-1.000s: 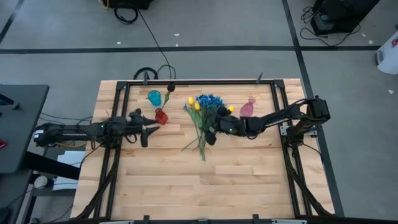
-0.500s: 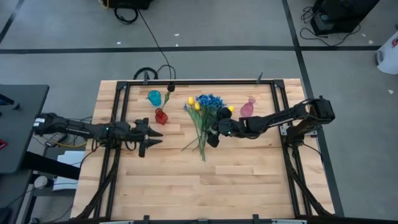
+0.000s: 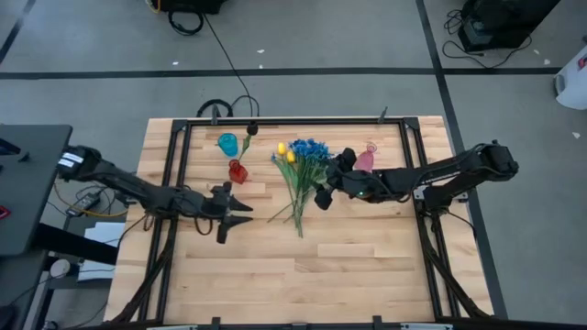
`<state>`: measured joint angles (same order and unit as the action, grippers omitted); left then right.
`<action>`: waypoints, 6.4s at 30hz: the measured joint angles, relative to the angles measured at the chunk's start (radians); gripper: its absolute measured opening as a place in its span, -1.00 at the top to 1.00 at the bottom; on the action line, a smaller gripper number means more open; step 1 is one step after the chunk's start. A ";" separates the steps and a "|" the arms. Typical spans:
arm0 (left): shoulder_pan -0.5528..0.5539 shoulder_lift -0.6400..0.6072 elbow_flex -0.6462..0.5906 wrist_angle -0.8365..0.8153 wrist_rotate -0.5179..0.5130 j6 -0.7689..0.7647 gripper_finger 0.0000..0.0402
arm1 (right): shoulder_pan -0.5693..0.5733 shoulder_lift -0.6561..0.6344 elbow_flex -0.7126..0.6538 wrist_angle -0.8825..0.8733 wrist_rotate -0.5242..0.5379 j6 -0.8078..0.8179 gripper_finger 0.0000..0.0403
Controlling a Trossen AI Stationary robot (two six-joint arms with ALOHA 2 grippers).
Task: Sort flowers into vase by color
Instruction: Put the black flower into the red vase
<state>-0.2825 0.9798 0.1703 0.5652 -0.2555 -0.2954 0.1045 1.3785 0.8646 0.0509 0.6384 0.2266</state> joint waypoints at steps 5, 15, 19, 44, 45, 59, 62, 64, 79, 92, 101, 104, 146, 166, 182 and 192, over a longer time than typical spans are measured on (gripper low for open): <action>0.000 0.200 0.104 0.027 -0.039 -0.038 0.24 | 0.000 0.009 -0.020 0.016 -0.013 -0.035 -0.72; 0.058 0.541 0.389 0.024 -0.117 -0.025 0.24 | 0.001 -0.105 -0.285 0.501 0.026 -0.196 -0.72; 0.125 0.640 0.511 -0.073 -0.117 -0.026 0.24 | 0.010 -0.119 -0.391 0.744 0.025 -0.273 -0.72; 0.283 1.039 0.862 -0.224 -0.140 0.219 0.32 | 0.019 -0.169 -0.436 0.800 0.100 -0.410 -0.72; 0.283 1.042 0.862 -0.221 -0.141 0.224 0.36 | 0.019 -0.169 -0.436 0.800 0.102 -0.410 -0.72; 0.287 1.041 0.862 -0.241 -0.172 0.240 0.94 | 0.019 -0.170 -0.436 0.800 0.102 -0.413 -0.72; 0.285 1.015 0.859 -0.263 -0.170 0.240 0.95 | 0.019 -0.170 -0.436 0.800 0.102 -0.413 -0.72; 0.281 0.979 0.859 -0.274 -0.169 0.241 0.97 | 0.019 -0.170 -0.435 0.800 0.105 -0.413 -0.72; 0.256 0.763 0.708 -0.303 0.197 0.213 0.97 | 0.118 -0.206 -0.435 0.787 0.305 -0.458 -0.72; 0.213 0.877 0.681 -0.221 0.268 0.260 0.68 | 0.117 -0.204 -0.435 0.794 0.258 -0.439 -0.72; 0.208 0.877 0.780 -0.411 0.245 0.257 0.12 | 0.117 -0.203 -0.435 0.793 0.257 -0.439 -0.72; 0.202 0.877 0.878 -0.605 0.221 0.261 0.10 | 0.117 -0.203 -0.435 0.793 0.257 -0.439 -0.72; 0.201 0.767 1.050 -0.831 0.038 0.409 0.98 | 0.267 -0.204 -0.435 0.995 0.357 -0.621 -0.72; 0.315 0.074 0.772 -0.590 -0.001 0.507 0.97 | 0.300 -0.204 -0.435 0.986 0.322 -0.582 -0.72; 0.632 -0.300 0.384 -0.186 0.209 0.471 0.97 | 0.175 -0.203 -0.435 0.920 0.147 -0.433 -0.72; 0.916 -0.237 0.242 0.059 0.392 0.344 0.97 | 0.141 -0.202 -0.435 0.891 0.093 -0.402 -0.72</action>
<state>0.6332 0.7424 0.4122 0.6245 0.1362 0.0489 0.2451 1.1762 0.4297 0.9419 0.7312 -0.1753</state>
